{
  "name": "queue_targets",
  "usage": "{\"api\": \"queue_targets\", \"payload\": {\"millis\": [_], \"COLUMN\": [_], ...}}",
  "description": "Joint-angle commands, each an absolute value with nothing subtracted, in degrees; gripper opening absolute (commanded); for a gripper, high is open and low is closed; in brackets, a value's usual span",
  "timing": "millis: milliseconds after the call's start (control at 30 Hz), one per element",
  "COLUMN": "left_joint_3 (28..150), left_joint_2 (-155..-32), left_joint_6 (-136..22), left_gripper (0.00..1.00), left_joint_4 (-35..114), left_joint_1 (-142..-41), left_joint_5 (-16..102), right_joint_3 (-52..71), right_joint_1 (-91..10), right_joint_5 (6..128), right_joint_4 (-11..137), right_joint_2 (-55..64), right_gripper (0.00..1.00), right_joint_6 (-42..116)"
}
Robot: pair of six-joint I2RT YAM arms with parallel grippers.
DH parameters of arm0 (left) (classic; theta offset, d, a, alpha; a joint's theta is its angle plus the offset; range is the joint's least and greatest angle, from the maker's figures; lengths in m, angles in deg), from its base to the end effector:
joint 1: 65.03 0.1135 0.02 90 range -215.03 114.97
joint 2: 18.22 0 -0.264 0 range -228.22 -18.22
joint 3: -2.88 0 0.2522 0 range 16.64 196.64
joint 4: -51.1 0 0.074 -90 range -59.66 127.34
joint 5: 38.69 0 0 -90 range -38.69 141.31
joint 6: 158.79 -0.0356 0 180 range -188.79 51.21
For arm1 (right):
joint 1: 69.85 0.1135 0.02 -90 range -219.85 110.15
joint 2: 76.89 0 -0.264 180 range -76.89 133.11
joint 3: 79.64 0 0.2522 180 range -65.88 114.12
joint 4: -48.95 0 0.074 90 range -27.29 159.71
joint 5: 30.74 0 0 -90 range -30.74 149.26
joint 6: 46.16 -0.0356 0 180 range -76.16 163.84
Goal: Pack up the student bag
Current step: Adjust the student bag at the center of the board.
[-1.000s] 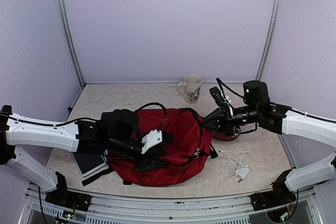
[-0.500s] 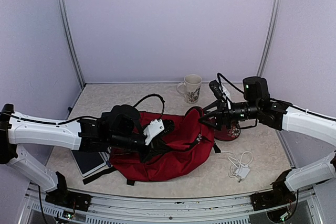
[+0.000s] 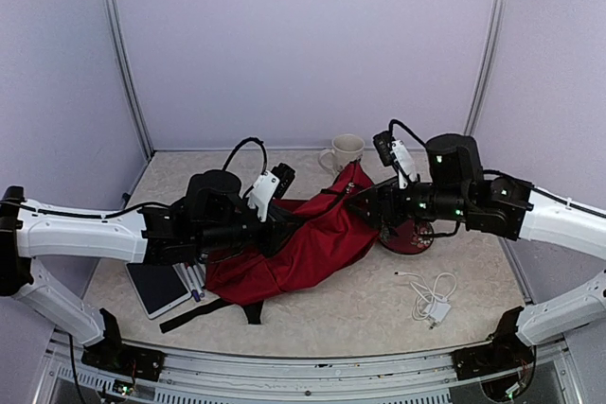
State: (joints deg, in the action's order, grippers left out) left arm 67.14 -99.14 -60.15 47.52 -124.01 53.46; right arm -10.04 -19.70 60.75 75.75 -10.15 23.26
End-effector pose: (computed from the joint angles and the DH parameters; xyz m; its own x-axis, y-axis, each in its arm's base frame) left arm 0.1675 -0.2759 0.2640 -0.3022 0.2112 -0.9296 0.8019 0.5835 -0.1281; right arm 0.1709 0.2062 0.3242 -0.5186 -0.0729 -0.8519 -0.6413 0.6921 0.3312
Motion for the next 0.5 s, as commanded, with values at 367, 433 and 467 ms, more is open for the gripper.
{"api": "queue_targets", "payload": {"millis": [367,433,467], "left_joint_3": [71.1,71.1,70.9], "left_joint_2": [-99.7,-99.9,-99.8], "left_joint_6": [-54.1,-54.5,-55.0], "left_gripper": [0.00,0.00,0.00], "left_joint_4": [58.2,59.0,59.8], "left_joint_1": [-122.9,-123.3,-123.8], "left_joint_5": [58.6,56.8,55.4], "right_joint_3": [-23.5,-21.0,-19.8], "right_joint_1": [-8.4,-8.4,-8.5], "right_joint_5": [52.7,55.0,55.1], "right_joint_4": [52.8,50.7,50.3], "right_joint_2": [-10.4,-6.1,-4.3], "right_gripper": [0.94,0.97,0.98], "right_joint_6": [11.6,12.5,13.1]}}
